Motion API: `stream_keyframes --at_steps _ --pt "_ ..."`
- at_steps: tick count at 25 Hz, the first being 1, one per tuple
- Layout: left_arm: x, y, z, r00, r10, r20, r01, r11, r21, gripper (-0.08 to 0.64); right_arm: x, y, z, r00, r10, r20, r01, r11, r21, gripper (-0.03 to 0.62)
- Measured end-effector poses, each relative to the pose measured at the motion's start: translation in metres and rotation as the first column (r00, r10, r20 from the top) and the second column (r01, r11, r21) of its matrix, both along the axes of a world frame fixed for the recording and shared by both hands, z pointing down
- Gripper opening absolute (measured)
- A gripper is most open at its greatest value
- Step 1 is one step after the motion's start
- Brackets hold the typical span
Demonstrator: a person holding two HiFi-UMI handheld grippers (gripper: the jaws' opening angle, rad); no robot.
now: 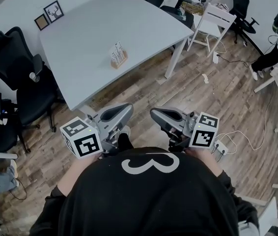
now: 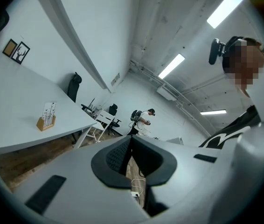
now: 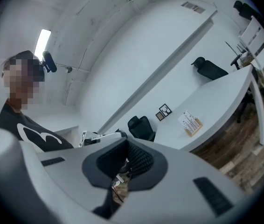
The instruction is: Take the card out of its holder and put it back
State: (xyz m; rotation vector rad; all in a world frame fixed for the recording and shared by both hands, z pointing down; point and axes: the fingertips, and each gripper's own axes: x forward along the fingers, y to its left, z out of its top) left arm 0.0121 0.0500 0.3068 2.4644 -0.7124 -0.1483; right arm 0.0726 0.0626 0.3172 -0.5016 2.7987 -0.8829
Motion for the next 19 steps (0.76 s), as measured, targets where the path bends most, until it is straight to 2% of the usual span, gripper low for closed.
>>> stream_keyframes --at_steps 19 --pt "-0.0011 0.0059 -0.0027 0.999 -0.028 0.043 0.027 0.999 0.026 0.014 -0.0019 0.0041 -0.0025 1.0 -0.013 0.005 0.013 1.0 0.005 0.009"
